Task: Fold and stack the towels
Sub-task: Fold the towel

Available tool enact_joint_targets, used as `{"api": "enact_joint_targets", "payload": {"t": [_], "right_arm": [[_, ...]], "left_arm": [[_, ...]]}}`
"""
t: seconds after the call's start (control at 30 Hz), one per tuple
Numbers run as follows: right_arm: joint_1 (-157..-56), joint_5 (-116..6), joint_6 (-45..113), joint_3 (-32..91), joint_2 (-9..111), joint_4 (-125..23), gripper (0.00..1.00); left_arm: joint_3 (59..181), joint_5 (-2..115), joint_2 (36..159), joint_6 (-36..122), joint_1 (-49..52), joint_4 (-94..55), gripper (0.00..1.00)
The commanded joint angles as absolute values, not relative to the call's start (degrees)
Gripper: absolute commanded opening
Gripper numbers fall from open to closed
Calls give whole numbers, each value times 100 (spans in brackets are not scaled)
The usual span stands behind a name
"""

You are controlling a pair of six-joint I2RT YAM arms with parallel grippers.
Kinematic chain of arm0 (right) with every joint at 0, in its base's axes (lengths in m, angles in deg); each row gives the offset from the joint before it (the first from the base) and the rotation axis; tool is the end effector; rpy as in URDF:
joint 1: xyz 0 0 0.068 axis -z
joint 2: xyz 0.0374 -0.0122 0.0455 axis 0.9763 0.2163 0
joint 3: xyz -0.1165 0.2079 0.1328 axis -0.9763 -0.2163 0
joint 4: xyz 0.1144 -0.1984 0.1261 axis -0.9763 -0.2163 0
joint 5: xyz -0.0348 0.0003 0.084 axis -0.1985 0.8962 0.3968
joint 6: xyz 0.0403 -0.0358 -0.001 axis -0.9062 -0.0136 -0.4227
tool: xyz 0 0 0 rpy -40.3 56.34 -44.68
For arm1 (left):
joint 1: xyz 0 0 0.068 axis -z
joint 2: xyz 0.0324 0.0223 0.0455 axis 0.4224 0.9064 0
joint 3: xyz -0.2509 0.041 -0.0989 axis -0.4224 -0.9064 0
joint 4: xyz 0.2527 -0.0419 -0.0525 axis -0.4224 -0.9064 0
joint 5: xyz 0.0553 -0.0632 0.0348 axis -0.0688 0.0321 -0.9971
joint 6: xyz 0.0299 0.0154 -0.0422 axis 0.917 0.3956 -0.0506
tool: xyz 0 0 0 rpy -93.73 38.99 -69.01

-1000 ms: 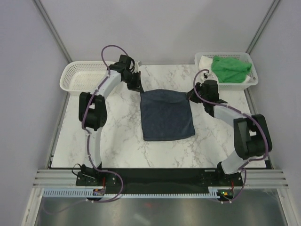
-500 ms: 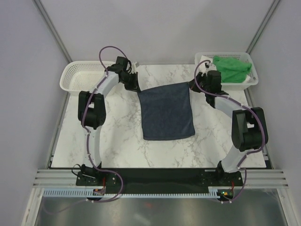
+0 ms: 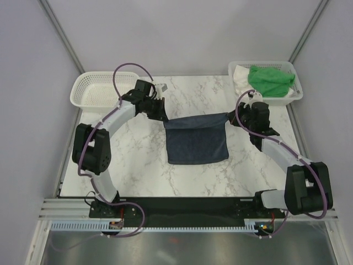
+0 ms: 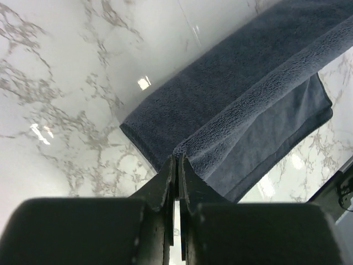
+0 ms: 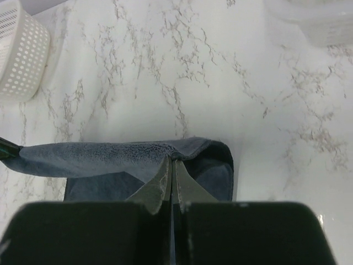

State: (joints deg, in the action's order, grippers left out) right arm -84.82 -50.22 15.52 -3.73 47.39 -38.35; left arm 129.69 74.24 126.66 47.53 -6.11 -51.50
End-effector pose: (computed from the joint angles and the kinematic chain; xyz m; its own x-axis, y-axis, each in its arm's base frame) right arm 0.2954 0.0455 0.2382 -0.4847 0.3573 -0.7984 -0.1254 0.8749 0.4677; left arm 0.3734 -0.1443 0.2450 -0.8117 0.1672 -0.5596 0.4502 0.7895 -0.4171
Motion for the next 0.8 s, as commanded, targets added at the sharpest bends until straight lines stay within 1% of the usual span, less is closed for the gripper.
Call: {"api": "enact_joint_targets", "payload": {"t": [0.0,0.1,0.13,0.27,0.4,0.5,0.7,0.77], "right_arm": [[-8463,-5212,1612,-722,4224,-3843,0],[-8463,-5203,1489,-1065,3846,-3870,0],[-8454,-5203,1454,-1152,3662,-3896,0],[-8463,-5160,1217,-1653,3222,-3993,0],[-8463,-4887,997,-2031,2827,-4010,0],[-8463,-4913,857,-2304,2545,-4194,0],[-8463,-4922,628,-2893,2149,-4484,0],[-8454,-5010,522,-2999,2087,-4643,2]], "left_arm": [[12460,7408,12203,4823,-451,-4839,7],[12065,7408,11860,4823,-293,-4839,7],[11976,7121,11790,4710,-240,-4561,8],[11475,6847,11377,4621,128,-4295,10],[10983,6705,11122,4498,279,-4128,10],[10631,6486,10859,4392,366,-3935,10],[10024,6160,10453,4340,481,-3714,17],[9927,6221,10365,4287,542,-3679,20]]}}
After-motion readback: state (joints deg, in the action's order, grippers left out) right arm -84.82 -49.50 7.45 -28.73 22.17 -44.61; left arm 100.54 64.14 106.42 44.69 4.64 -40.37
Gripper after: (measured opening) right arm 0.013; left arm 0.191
